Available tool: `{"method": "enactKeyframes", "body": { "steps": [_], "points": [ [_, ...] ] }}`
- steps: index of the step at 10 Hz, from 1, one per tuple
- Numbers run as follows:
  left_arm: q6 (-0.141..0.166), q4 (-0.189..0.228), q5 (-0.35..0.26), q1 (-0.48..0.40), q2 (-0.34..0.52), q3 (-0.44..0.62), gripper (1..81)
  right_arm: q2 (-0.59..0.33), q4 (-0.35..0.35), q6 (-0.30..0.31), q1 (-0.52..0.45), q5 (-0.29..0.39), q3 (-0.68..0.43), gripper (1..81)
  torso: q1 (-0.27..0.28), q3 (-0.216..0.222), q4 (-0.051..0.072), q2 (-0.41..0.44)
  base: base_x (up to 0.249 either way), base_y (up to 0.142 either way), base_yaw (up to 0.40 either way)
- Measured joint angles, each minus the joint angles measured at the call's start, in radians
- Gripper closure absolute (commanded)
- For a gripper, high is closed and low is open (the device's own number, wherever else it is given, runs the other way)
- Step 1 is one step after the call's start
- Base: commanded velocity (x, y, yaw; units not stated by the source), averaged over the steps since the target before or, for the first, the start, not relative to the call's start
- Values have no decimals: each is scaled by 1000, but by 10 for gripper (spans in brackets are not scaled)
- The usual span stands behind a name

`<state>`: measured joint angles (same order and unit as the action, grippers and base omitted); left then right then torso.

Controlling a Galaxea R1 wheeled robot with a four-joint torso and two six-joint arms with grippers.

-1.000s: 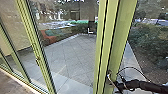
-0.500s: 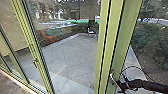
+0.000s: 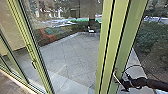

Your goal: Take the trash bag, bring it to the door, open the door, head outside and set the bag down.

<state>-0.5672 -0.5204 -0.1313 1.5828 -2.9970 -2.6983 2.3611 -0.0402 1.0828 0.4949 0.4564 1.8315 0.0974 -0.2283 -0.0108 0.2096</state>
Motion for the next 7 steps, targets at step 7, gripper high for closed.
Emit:
{"method": "enactKeyframes", "body": {
  "steps": [7],
  "points": [
    [0,0,0,5,0,0,811,-157,0,-10,-99,34,-150,10,1,-1,0,-1,0,0,0]
  ]
}}
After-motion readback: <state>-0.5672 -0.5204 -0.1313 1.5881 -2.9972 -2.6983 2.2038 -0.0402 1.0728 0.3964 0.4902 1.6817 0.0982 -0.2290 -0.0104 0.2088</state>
